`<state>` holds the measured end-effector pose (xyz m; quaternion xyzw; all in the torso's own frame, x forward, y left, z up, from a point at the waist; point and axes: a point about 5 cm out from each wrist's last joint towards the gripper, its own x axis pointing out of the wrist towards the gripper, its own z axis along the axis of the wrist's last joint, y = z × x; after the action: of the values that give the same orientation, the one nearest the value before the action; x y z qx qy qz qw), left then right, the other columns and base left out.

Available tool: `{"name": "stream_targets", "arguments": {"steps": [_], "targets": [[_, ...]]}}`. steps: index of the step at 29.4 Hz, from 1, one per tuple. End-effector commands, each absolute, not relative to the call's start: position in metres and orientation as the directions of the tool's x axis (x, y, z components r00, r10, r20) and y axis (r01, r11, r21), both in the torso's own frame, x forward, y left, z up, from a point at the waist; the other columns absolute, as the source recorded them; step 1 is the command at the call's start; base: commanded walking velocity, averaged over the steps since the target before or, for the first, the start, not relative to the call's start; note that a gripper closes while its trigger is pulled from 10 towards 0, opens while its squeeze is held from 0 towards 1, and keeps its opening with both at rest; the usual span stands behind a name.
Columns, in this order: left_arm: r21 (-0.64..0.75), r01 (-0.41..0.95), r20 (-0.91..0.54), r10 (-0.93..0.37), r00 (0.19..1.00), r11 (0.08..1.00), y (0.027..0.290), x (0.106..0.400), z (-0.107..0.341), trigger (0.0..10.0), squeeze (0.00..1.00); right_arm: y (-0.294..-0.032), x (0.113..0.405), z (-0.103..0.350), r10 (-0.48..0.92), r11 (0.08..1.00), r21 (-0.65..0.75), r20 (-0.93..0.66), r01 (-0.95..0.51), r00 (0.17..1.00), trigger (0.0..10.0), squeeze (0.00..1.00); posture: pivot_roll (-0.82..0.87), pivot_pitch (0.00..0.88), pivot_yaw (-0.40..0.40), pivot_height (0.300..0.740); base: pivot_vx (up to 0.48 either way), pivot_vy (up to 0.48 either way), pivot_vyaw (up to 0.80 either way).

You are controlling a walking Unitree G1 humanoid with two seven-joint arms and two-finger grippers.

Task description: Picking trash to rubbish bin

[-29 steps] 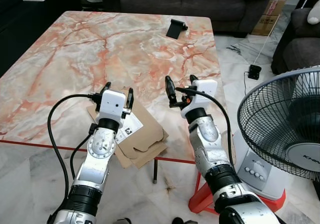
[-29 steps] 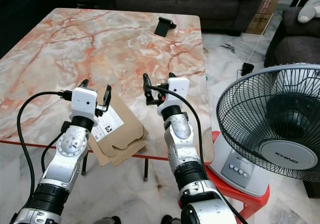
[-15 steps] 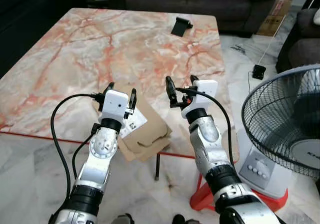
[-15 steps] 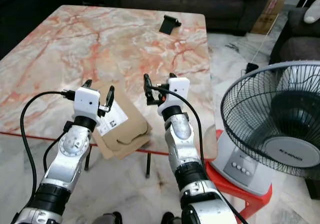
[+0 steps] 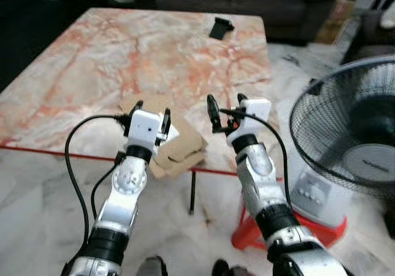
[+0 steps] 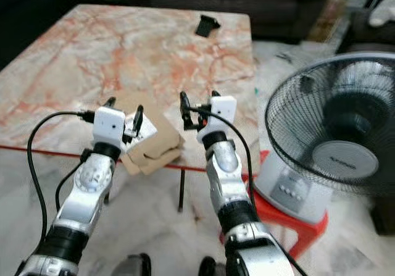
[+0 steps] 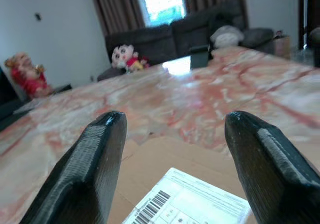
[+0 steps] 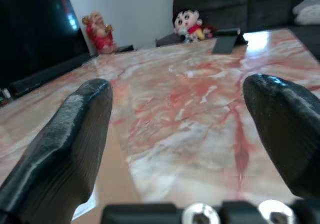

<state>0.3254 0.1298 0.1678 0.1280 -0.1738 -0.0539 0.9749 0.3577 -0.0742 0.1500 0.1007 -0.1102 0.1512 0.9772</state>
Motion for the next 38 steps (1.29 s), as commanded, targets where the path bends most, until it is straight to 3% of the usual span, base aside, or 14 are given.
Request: {"name": "stream_targets", "arguments": {"steps": [1,13,21,30,38], "targets": [[0.236,0.083,0.317,-0.157,0.935,0.968,0.129,0.325,0.168,10.0,0.00,-0.071,0.358,0.151,0.286,0.932,0.156,0.243,-0.328,0.927,10.0,0.00,0.11,0.122,-0.009,0.740,0.000,0.000,0.00],[0.143,0.081,0.257,-0.116,0.960,0.986,0.136,0.325,0.158,10.0,0.00,-0.071,0.358,0.150,0.289,0.931,0.155,0.238,-0.330,0.927,10.0,0.00,0.11,0.132,-0.013,0.740,0.000,0.000,0.00],[-0.180,0.198,0.083,-0.186,0.979,0.964,0.132,0.317,0.124,10.0,0.00,-0.072,0.358,0.150,0.286,0.933,0.153,0.236,-0.326,0.929,10.0,0.00,0.11,0.148,-0.019,0.740,0.000,0.000,0.00],[-0.194,0.251,0.003,-0.255,0.967,0.948,0.126,0.308,0.112,10.0,0.00,-0.075,0.359,0.150,0.280,0.935,0.151,0.234,-0.320,0.931,10.0,0.00,0.11,0.156,-0.022,0.740,0.000,0.000,0.00],[-0.454,0.191,-0.036,-0.232,0.972,0.870,0.125,0.313,0.104,10.0,0.00,-0.074,0.358,0.150,0.282,0.935,0.150,0.235,-0.322,0.930,10.0,0.00,0.10,0.154,-0.020,0.740,0.000,0.000,0.00]]}}
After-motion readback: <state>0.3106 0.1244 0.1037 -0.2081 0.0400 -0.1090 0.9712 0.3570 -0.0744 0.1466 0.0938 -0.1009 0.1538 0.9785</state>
